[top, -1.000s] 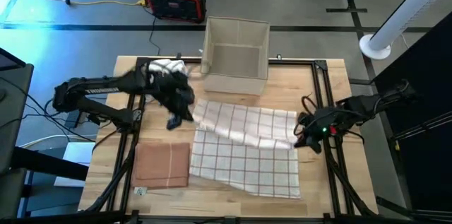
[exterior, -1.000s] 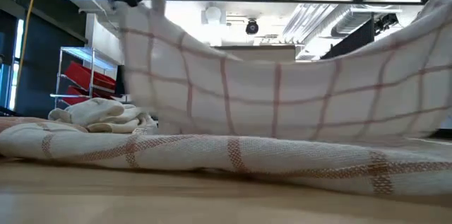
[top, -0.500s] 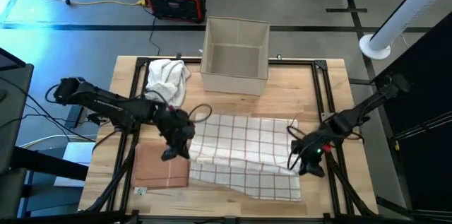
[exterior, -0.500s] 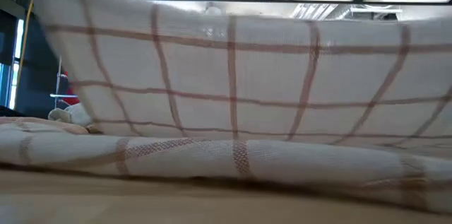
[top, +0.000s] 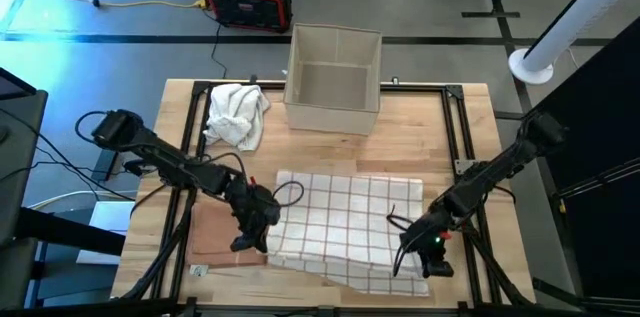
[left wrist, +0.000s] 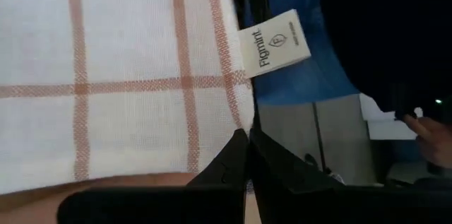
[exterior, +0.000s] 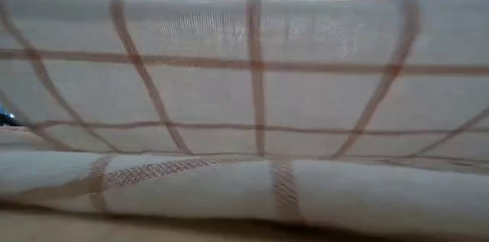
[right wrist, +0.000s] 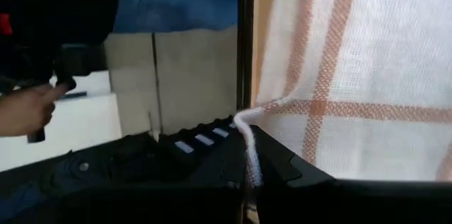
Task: Fold towel
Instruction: Fold the right white towel
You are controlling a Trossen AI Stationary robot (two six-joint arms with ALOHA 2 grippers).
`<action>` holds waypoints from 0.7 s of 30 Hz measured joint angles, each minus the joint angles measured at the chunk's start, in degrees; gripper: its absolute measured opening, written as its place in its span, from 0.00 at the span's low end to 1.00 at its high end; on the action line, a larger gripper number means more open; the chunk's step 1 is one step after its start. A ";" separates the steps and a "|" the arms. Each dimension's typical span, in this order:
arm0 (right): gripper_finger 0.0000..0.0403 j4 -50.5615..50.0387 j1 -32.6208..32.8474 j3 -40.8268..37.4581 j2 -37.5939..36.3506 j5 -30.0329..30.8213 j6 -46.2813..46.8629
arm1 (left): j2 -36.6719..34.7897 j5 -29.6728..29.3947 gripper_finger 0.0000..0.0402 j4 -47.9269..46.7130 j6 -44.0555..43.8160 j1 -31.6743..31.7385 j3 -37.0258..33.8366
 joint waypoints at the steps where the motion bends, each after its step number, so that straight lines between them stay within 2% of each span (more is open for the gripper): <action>1: 0.00 0.53 0.35 0.00 1.12 -1.56 0.84 | 0.68 0.24 0.03 0.24 -0.89 -0.50 0.02; 6: 0.09 3.00 2.71 0.00 5.29 -9.07 3.42 | 3.75 6.40 0.16 1.20 -5.58 -2.06 0.02; 13: 0.37 3.37 3.45 0.00 5.28 -12.05 10.22 | 4.17 8.87 0.36 -1.51 -5.75 -1.95 0.02; 17: 0.51 3.26 3.82 0.00 3.65 -17.84 14.70 | 3.96 9.80 0.41 -4.80 -4.07 0.33 0.02; 21: 0.58 2.98 4.93 0.00 -0.74 -21.75 19.43 | 3.28 9.99 0.41 -4.98 -2.76 3.72 0.02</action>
